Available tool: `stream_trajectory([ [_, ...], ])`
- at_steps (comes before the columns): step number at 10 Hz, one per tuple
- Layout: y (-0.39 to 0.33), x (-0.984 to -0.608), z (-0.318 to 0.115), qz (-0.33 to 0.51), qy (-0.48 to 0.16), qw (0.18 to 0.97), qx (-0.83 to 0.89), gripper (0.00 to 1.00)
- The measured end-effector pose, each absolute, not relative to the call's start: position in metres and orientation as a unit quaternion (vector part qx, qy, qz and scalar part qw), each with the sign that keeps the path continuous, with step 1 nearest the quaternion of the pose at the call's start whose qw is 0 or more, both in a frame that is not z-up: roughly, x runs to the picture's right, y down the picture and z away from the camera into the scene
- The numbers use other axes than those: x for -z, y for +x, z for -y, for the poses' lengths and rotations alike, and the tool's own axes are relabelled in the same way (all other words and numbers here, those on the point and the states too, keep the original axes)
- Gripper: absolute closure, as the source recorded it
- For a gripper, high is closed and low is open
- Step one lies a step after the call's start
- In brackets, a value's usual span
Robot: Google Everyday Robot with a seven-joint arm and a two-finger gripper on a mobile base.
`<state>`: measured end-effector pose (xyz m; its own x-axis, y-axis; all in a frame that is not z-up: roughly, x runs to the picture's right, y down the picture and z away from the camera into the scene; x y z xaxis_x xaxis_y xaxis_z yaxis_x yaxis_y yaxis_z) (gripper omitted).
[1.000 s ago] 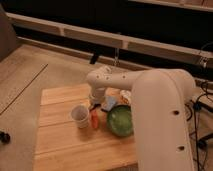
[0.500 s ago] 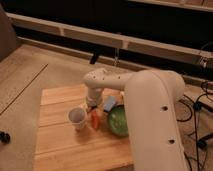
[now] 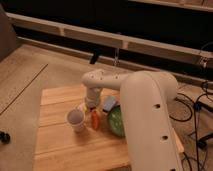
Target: Place the pepper in the ceramic bowl
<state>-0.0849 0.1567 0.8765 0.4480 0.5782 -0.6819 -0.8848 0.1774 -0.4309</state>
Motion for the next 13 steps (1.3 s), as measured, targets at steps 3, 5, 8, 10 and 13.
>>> stream_trajectory([
  [3,-0.085,-0.881,-0.158,-0.192,-0.420,0.745,-0.482,0.59],
  [5,-0.085,-0.883,-0.157,-0.193,-0.422,0.745,-0.479,0.78],
  [8,-0.086,-0.885,-0.151,-0.191,-0.419,0.747,-0.480,1.00],
  [10,-0.086,-0.880,-0.125,-0.178,-0.400,0.755,-0.488,1.00],
  [13,-0.076,-0.856,-0.061,-0.149,-0.337,0.773,-0.516,1.00],
])
